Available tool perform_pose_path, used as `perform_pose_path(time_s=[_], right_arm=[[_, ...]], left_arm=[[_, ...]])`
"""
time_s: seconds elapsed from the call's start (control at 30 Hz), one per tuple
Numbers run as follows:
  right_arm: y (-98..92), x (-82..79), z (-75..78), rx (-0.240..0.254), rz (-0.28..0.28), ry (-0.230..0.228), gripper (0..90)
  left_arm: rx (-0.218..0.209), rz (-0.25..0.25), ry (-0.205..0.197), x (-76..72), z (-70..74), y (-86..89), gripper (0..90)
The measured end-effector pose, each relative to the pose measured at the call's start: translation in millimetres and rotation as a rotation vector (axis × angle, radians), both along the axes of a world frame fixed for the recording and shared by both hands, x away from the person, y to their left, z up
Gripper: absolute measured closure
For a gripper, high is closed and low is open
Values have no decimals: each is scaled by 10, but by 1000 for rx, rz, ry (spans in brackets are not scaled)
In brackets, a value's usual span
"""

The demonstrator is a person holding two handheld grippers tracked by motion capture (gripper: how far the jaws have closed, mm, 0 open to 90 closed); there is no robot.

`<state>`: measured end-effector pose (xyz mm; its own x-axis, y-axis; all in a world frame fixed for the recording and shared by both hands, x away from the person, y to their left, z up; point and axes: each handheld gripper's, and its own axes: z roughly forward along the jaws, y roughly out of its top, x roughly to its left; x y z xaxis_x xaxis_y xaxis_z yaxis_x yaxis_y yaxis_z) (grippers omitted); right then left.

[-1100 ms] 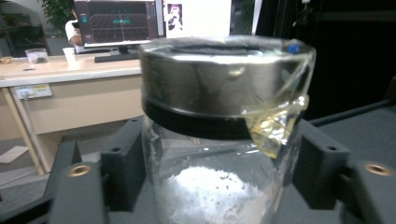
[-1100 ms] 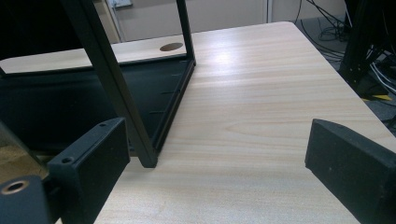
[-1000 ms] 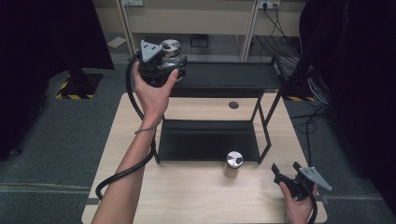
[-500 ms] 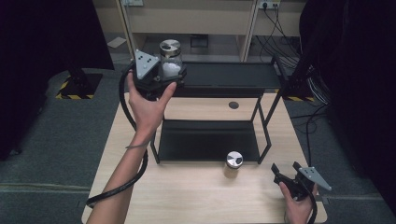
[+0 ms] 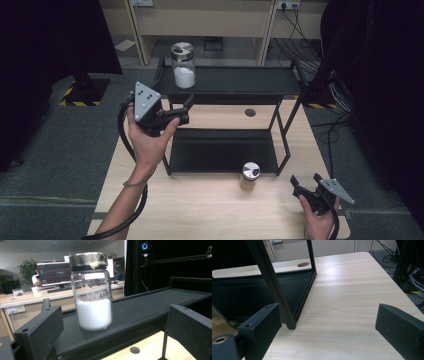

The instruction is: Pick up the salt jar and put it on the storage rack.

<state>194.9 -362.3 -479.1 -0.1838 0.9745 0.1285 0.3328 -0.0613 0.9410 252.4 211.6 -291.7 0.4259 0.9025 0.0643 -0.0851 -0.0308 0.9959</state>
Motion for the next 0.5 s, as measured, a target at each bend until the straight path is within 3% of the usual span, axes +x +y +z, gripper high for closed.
perform_pose_path(time_s=[0.5], right_arm=[[3, 0, -1, -2, 0, -1, 66]], left_arm=[[26, -19, 7, -114, -311, -15, 6]])
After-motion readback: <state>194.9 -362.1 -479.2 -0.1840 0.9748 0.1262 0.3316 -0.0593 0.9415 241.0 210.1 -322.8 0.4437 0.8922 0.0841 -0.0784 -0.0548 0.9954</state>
